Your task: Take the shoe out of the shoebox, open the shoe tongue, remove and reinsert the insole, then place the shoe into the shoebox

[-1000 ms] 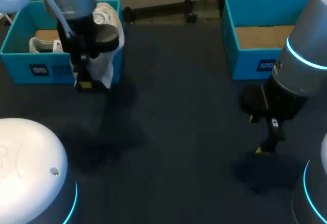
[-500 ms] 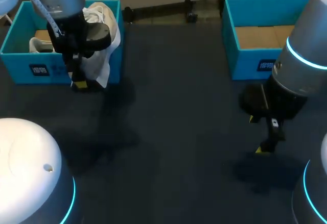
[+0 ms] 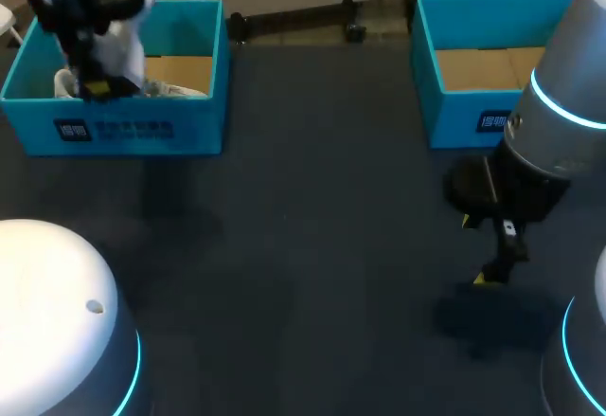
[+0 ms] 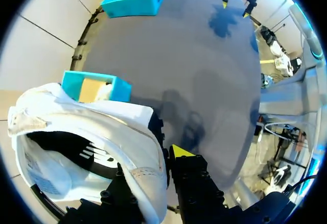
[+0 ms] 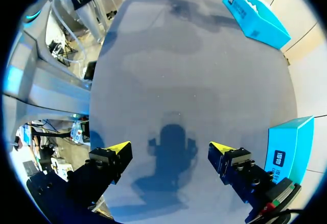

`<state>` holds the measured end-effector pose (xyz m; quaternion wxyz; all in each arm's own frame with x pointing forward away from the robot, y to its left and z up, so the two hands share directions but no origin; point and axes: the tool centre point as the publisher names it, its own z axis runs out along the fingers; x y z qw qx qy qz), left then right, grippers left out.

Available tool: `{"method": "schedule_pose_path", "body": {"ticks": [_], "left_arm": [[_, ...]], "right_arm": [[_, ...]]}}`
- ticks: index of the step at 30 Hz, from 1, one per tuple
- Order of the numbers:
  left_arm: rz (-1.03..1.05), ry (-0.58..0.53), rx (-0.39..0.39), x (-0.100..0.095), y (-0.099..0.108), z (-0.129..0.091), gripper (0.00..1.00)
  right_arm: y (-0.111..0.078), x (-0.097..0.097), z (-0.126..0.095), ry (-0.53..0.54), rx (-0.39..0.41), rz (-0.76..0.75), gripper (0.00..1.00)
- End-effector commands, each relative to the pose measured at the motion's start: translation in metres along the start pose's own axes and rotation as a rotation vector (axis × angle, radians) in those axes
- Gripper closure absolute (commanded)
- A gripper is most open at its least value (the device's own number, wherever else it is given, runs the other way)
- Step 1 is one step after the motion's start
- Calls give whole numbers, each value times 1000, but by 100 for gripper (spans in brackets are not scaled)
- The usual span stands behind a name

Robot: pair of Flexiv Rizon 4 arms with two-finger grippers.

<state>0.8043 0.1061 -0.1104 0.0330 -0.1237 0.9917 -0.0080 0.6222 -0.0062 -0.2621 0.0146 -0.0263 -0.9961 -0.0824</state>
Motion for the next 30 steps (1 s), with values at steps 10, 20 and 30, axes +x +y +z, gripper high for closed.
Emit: {"method": "schedule_pose_path", "body": {"ticks": [10, 20, 30], "left_arm": [[5, 96, -29, -79, 24, -24, 100], [24, 141, -15, -151, 50, -21, 100], [55, 167, -31, -206, 67, 5, 100]], "right_arm": [[0, 0, 2, -1, 0, 0, 0], [0, 0, 2, -1, 0, 0, 0], [0, 0, 2, -1, 0, 0, 0]]}}
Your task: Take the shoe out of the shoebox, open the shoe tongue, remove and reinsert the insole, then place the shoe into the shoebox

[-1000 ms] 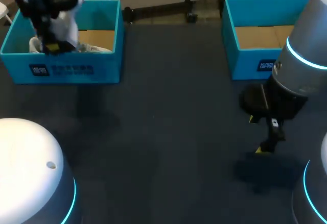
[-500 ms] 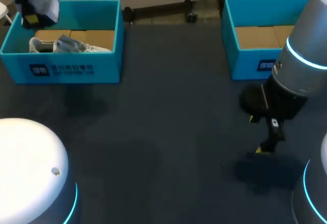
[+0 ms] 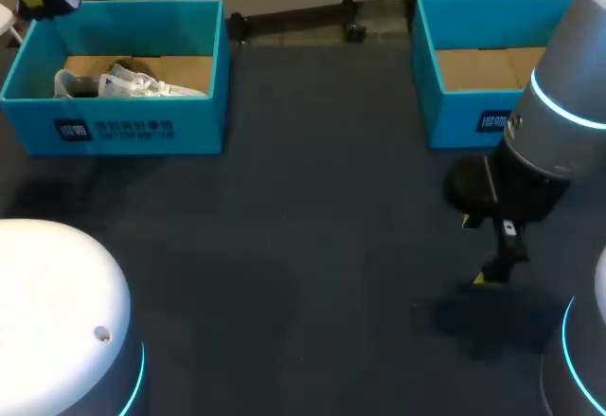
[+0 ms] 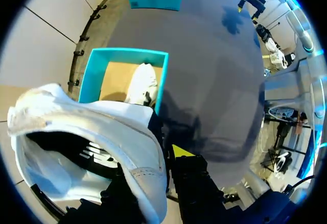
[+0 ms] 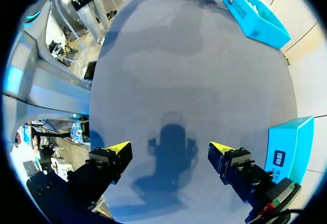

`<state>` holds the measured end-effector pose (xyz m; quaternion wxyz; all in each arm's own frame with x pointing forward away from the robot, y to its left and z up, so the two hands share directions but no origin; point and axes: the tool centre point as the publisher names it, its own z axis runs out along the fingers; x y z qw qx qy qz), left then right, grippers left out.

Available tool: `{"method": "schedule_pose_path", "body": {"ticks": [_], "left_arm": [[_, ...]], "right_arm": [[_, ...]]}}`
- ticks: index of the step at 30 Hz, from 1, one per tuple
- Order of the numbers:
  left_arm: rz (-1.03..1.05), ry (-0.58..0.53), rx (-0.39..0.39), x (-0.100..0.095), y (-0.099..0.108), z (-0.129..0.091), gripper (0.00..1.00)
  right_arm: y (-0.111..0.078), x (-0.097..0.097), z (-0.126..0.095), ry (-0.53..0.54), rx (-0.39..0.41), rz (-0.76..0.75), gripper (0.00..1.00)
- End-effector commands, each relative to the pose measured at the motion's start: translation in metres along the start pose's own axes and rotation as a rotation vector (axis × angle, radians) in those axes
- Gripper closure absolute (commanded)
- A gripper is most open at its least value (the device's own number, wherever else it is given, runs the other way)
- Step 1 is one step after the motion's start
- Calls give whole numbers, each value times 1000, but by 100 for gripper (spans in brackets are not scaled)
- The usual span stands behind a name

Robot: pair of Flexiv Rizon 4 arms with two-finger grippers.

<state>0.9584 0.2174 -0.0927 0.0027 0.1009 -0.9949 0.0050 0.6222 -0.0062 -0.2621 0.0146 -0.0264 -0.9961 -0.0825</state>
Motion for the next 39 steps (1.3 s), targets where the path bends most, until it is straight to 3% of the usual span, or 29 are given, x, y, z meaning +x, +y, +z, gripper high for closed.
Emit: {"method": "schedule_pose_path", "body": {"ticks": [1, 4, 21, 29, 37, 38, 39], "left_arm": [[18, 101, -13, -34, -2, 14, 100], [36, 162, -34, -55, -3, 24, 100], [36, 162, -34, -55, -3, 24, 100], [160, 156, -39, -97, 15, 29, 100], [409, 178, -132, -135, 36, 51, 100], [454, 130, -172, -138, 39, 53, 100], [534, 127, -161, -138, 42, 53, 100]], "right_arm": [[0, 0, 2, -1, 0, 0, 0], [0, 0, 2, -1, 0, 0, 0], [0, 0, 2, -1, 0, 0, 0], [0, 0, 2, -1, 0, 0, 0], [0, 0, 2, -1, 0, 0, 0], [0, 0, 2, -1, 0, 0, 0], [0, 0, 2, -1, 0, 0, 0]]}}
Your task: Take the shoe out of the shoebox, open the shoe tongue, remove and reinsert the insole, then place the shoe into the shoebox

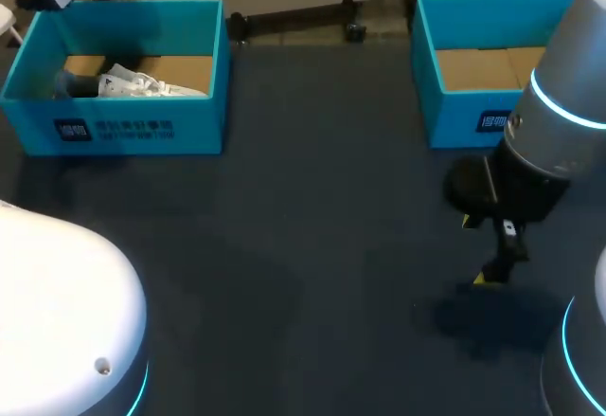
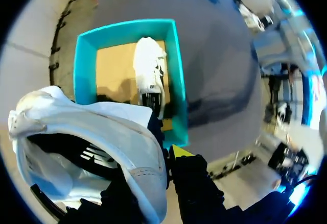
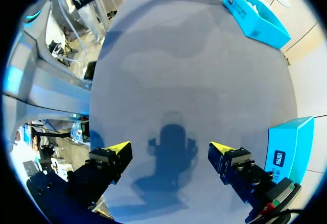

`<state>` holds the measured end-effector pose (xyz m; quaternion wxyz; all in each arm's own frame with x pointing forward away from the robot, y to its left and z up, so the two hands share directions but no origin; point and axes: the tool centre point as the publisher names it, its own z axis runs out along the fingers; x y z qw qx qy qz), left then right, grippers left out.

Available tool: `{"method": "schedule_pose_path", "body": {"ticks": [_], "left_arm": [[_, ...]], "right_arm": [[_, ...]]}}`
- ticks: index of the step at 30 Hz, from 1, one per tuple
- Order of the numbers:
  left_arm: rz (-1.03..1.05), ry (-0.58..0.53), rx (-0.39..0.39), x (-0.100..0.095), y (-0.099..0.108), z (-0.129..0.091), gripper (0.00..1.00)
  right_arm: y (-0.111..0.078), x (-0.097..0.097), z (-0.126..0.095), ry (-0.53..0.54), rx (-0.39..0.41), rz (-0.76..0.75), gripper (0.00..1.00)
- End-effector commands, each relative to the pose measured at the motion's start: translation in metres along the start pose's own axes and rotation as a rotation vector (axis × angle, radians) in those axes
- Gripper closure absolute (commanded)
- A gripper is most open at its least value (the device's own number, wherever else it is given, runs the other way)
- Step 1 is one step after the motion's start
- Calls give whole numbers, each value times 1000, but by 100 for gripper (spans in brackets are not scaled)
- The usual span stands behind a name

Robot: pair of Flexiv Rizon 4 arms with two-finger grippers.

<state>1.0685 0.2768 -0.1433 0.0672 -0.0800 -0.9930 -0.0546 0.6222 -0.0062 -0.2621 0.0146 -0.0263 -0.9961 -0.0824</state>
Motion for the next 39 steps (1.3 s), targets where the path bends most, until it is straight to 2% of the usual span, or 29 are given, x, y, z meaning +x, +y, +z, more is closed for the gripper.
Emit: {"method": "schedule_pose_path", "body": {"ticks": [1, 2, 4, 7, 20, 21, 23, 24, 26, 27, 29, 31, 34, 37, 39], "left_arm": [[188, -6, -39, -15, 13, 3, 100], [268, -23, -54, -15, 17, 5, 100], [325, -46, -26, -14, 22, 5, 100], [488, -70, -34, -14, 33, 5, 100], [488, -70, -34, -14, 33, 5, 100], [517, -69, -28, -19, 34, 6, 100], [597, -119, -69, -34, 39, 10, 100], [668, -138, -39, -41, 43, 12, 100], [783, -148, -61, -53, 52, 17, 100], [822, -148, -45, -55, 54, 17, 100], [906, -152, -138, -60, 59, 22, 100], [1009, -145, -133, -61, 62, 24, 100], [1143, -158, -184, -56, 65, 25, 100], [1223, -146, -223, -56, 67, 24, 100], [1223, -146, -223, -56, 67, 24, 100]], "right_arm": [[0, 0, 2, -1, 0, 0, 0], [0, 0, 2, -1, 0, 0, 0], [0, 0, 2, -1, 0, 0, 0], [0, 0, 2, -1, 0, 0, 0], [0, 0, 2, -1, 0, 0, 0], [0, 0, 2, -1, 0, 0, 0], [0, 0, 2, -1, 0, 0, 0], [0, 0, 2, -1, 0, 0, 0], [0, 0, 2, -1, 0, 0, 0], [0, 0, 2, -1, 0, 0, 0], [0, 0, 2, -1, 0, 0, 0], [0, 0, 2, -1, 0, 0, 0], [0, 0, 2, -1, 0, 0, 0], [0, 0, 2, -1, 0, 0, 0], [0, 0, 2, -1, 0, 0, 0]]}}
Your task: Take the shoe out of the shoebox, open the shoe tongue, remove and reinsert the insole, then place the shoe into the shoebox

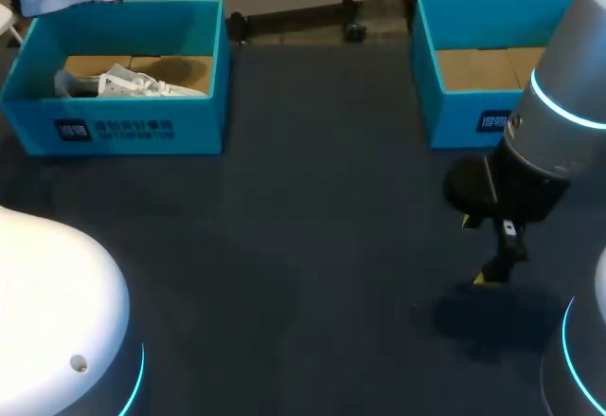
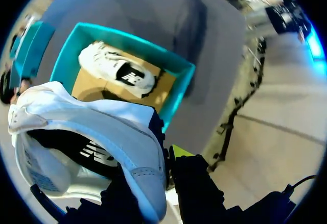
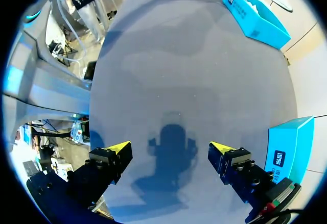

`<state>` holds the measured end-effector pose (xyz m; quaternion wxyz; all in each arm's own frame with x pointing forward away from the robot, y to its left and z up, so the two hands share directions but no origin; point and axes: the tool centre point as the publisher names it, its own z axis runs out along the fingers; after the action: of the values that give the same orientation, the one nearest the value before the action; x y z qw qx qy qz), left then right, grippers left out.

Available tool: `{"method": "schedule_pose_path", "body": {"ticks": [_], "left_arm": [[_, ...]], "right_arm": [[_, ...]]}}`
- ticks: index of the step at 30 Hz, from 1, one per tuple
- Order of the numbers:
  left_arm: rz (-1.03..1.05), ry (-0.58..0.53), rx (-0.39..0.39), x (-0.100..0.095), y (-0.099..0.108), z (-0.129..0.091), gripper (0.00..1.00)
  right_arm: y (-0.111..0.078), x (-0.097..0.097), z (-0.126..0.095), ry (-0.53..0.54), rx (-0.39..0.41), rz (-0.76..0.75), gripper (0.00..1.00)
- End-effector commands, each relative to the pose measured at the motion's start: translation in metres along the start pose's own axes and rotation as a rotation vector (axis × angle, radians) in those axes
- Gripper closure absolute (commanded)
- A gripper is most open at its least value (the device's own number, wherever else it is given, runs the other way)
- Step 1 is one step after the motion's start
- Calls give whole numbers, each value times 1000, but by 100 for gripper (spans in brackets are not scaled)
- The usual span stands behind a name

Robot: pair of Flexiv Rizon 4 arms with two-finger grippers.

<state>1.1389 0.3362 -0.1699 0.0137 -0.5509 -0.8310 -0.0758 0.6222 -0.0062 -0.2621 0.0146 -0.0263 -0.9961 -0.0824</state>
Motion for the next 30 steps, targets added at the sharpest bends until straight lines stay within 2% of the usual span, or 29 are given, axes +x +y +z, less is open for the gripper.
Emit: {"method": "schedule_pose_path", "body": {"ticks": [1, 11, 12, 13, 15, 19, 26, 30], "left_arm": [[235, 12, -65, 3, -6, -1, 100], [235, 12, -65, 3, -6, -1, 100], [217, 24, -65, -1, -4, 0, 100], [214, 39, -91, -6, -2, 4, 100], [187, 40, -86, -11, 2, 10, 100], [180, 44, -129, -19, 0, 25, 100], [165, 51, -134, -27, 3, 51, 100], [170, 49, -141, -30, 7, 55, 100]], "right_arm": [[0, 0, 2, -1, 0, 0, 0], [0, 0, 2, -1, 0, 0, 0], [0, 0, 2, -1, 0, 0, 0], [0, 0, 2, -1, 0, 0, 0], [0, 0, 2, -1, 0, 0, 0], [0, 0, 2, -1, 0, 0, 0], [0, 0, 2, -1, 0, 0, 0], [0, 0, 2, -1, 0, 0, 0]]}}
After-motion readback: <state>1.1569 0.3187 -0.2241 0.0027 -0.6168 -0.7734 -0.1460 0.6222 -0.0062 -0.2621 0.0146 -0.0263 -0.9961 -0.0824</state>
